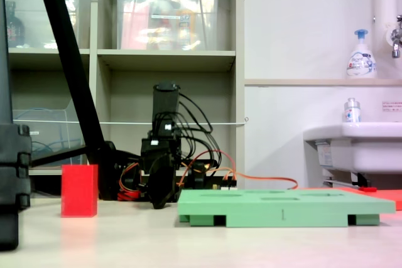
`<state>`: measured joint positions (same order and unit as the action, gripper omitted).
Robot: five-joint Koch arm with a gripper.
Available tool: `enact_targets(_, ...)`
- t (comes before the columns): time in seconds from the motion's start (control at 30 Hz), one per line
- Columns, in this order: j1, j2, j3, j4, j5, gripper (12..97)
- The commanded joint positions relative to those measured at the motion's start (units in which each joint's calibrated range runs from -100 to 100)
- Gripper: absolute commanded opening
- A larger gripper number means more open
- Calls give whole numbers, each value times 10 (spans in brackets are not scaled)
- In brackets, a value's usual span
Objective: Put the square block into the corresponding hole
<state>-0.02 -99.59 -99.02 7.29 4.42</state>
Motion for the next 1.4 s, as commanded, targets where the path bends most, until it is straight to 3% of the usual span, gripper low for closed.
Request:
enact_targets(0.0,0,-4,-10,-59,-1,494)
enact_targets(0.77,6,-4,-10,-59,0,482)
enact_targets(1.03,-87,-4,-10,-25,233,481)
enact_targets(1.37,-114,-4,320,-608,352,430)
